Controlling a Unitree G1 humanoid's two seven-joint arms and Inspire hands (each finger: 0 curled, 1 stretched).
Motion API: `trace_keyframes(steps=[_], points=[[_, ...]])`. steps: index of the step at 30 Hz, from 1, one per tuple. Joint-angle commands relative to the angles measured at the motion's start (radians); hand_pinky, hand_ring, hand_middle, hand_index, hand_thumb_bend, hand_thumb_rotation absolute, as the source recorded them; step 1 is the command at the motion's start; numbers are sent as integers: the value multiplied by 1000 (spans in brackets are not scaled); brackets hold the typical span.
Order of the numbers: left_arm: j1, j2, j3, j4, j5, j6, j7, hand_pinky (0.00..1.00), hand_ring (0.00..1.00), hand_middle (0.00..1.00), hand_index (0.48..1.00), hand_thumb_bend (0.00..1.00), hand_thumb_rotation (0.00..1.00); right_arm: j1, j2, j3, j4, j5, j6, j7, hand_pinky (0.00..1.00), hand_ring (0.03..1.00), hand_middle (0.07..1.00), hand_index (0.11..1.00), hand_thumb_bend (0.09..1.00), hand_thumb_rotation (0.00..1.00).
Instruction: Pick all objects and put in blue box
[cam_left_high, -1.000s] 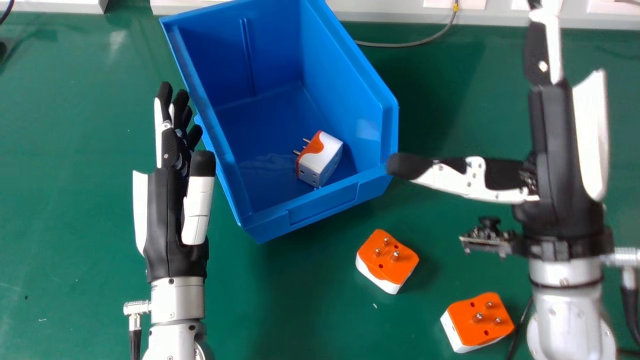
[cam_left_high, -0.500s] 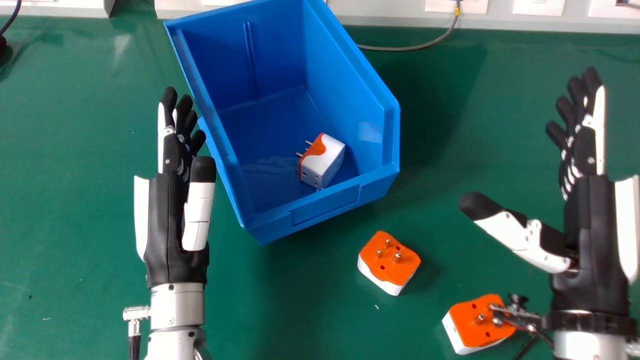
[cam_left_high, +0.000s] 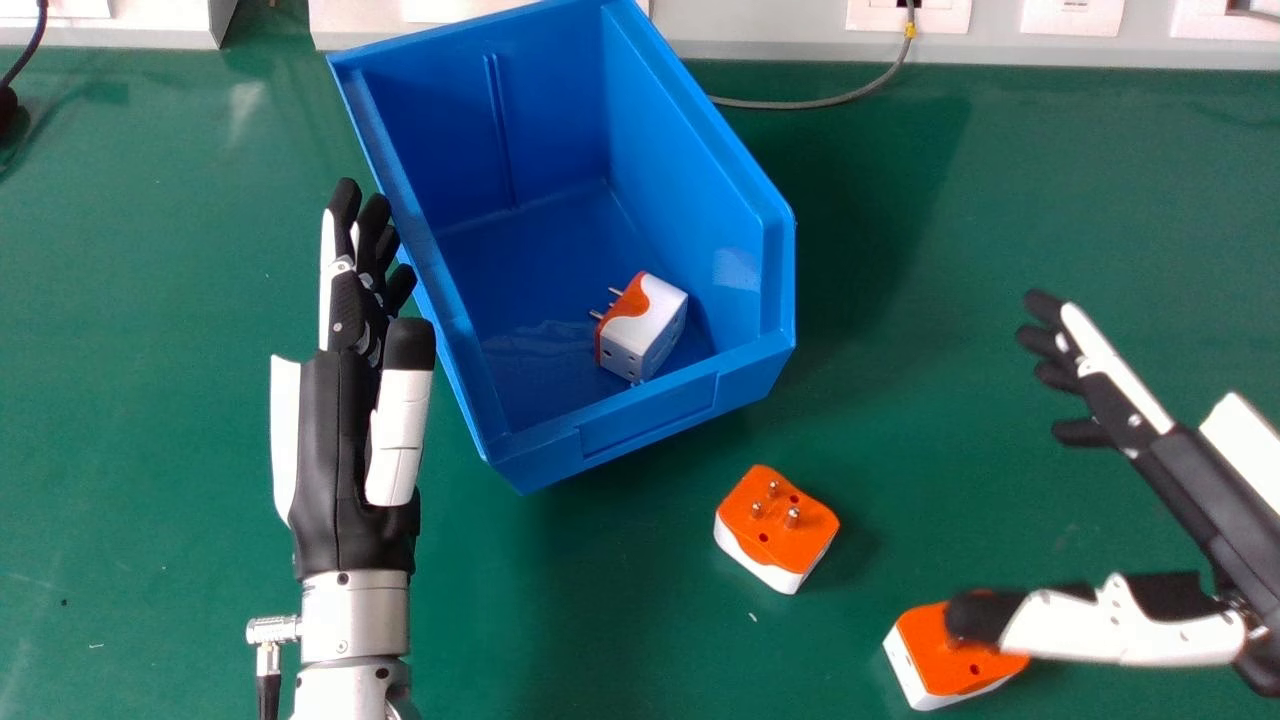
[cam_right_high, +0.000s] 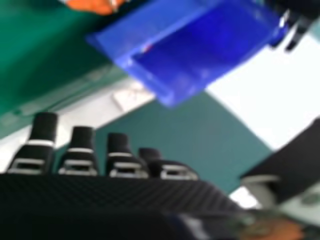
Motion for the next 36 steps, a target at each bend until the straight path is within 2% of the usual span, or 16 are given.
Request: trace_keyframes(steps=[1,4,8,11,14,17,21,27,30,32,36], points=[[1,3,-1,-20,-11,-4,-10,951,972,973,980,927,925,13,-64,-64,-84,13,49,83,833,924,945,951,1000,556],[0,3,0,-23,-17,-3,-16,952,973,973,980,927,925,15,-111,-101,-155,4,113,167,836,926,946,948,1000,550],[-1,2,0,-23,-20,-1,-19,951,972,973,980,922,924,12,-136,-109,-236,-36,178,228,836,919,938,932,1000,486],[1,2,-1,-27,-18,1,-19,950,972,973,980,919,923,16,-148,-102,-288,-112,209,259,834,909,935,912,1000,388],[2,2,-1,-32,-12,5,-14,949,971,972,979,919,925,15,-141,-65,-303,-219,178,270,815,891,924,891,1000,311],[3,-1,-2,-38,-13,8,-13,947,971,972,979,921,924,12,-117,-11,-304,-335,134,275,804,877,914,875,1000,266],[2,1,-3,-37,-25,10,-24,949,971,972,979,923,921,3,-73,59,-304,-486,92,295,790,849,886,839,1000,191],[-1,5,0,-36,-24,10,-25,952,973,974,980,920,920,-29,43,186,-304,-751,52,339,780,827,863,811,1000,144],[-3,7,0,-37,-26,13,-28,950,973,974,980,918,920,-35,96,243,-293,-867,27,313,772,818,856,797,1000,131],[-4,8,-1,-35,-28,13,-31,951,973,974,980,918,920,-38,126,271,-270,-926,6,288,766,812,852,789,1000,127],[-4,5,0,-43,-23,20,-25,951,973,974,979,917,919,-34,160,290,-219,-986,-39,219,744,797,833,761,1000,118]])
